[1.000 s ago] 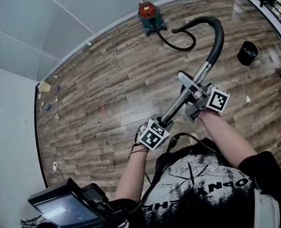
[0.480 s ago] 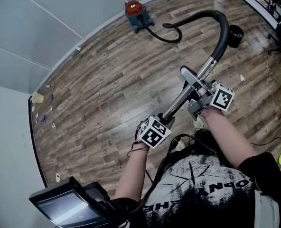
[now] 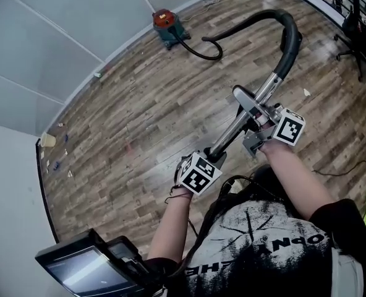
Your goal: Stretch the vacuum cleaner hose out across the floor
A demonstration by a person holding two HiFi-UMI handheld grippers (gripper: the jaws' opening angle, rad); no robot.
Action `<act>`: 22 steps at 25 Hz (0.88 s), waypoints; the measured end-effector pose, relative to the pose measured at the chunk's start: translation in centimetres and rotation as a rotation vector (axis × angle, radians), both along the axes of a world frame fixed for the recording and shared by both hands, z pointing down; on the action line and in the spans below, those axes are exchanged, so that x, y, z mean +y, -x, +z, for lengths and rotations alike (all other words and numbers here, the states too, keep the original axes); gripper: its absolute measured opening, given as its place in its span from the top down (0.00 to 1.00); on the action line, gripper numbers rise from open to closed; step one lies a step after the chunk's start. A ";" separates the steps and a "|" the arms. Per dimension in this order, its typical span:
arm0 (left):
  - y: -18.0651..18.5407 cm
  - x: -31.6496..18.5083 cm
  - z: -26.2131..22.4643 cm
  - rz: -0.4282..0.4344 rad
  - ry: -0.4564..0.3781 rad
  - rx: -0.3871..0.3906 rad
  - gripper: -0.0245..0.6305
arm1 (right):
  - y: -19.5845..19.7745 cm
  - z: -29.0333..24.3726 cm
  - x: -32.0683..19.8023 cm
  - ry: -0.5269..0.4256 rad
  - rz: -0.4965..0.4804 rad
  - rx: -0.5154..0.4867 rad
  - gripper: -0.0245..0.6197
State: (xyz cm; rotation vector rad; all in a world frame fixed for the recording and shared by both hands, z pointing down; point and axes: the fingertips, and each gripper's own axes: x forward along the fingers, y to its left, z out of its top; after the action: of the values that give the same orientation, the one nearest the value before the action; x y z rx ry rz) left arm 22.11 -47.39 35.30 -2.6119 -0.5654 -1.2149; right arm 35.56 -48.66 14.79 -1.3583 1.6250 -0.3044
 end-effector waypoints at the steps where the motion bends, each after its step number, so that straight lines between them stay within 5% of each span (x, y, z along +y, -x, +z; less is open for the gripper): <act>1: 0.1 0.5 -0.2 -0.001 -0.008 0.006 0.83 | 0.2 -0.3 0.6 -0.011 -0.001 0.004 0.88; 8: -0.1 5.2 -2.5 -0.035 -0.059 0.044 0.83 | 0.8 -3.0 6.0 -0.058 -0.031 0.041 0.88; 22: 1.0 23.7 -1.7 -0.109 -0.049 -0.001 0.83 | 1.1 -1.6 23.2 -0.050 -0.106 0.001 0.88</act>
State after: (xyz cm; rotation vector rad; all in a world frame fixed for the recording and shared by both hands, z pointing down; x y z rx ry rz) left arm 21.16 -23.66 33.59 -2.6320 -0.3932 -1.2445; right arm 34.50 -25.44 13.16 -1.2369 1.6977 -0.3243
